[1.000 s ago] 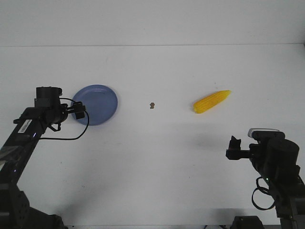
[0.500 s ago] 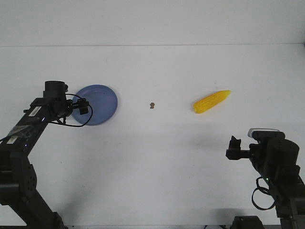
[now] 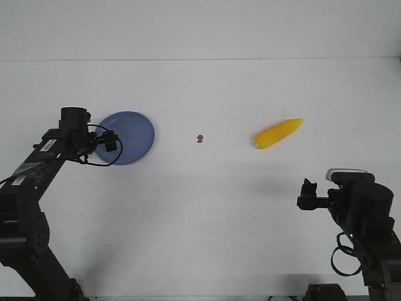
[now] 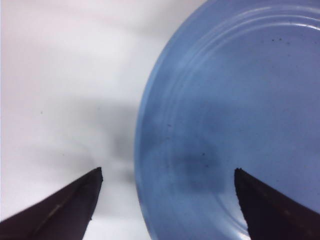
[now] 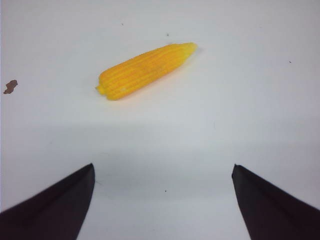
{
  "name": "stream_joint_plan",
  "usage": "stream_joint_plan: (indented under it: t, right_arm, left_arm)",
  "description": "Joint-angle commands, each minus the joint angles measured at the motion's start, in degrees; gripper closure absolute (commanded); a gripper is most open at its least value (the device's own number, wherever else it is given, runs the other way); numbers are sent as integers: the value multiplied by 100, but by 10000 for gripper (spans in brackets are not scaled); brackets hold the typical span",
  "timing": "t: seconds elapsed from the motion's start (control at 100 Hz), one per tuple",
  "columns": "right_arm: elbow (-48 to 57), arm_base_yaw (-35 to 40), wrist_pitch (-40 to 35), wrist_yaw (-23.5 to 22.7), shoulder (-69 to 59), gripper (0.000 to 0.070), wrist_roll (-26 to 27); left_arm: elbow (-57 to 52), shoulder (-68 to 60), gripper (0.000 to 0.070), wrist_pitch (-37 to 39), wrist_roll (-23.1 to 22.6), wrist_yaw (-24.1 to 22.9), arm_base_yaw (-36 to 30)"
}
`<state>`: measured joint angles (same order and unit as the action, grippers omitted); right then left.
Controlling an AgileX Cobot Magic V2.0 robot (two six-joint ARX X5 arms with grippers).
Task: Place corn on plate with both arms
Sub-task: 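Reach the left gripper forward to the rim of the blue plate, then push the blue plate with the left gripper toward the table center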
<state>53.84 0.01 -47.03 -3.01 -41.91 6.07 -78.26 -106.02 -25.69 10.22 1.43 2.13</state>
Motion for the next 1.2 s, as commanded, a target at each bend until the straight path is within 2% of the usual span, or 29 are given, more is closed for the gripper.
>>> stream_joint_plan:
  t: [0.0,0.55,0.62,0.71,0.84,0.98,1.19]
  right_arm:
    - [101,9,68,-4,-15,121,37]
    - [101,9,68,-4,-15,122,37]
    - [101,9,68,-4,-15,122,37]
    - [101,9,66,-4,-15,121,37]
    - [101,9,68,-4,-15,122,37]
    - [101,9,66,-4,-15,121,37]
    - [101,9,68,-4,-15,121,37]
  left_arm:
    - [-120,-160,159,20,48,-9,15]
    - [-118,-173,176,13,46,-11,15]
    - [-118,-173,272,11,44,-11,15]
    - [-118,-173,455,-4,37,-9,15]
    - [-118,-173,550,-35,37,-9,15]
    - [-118,-173,691,-76,37,-9,17]
    - [-118,-170,695,-81,39,20,17]
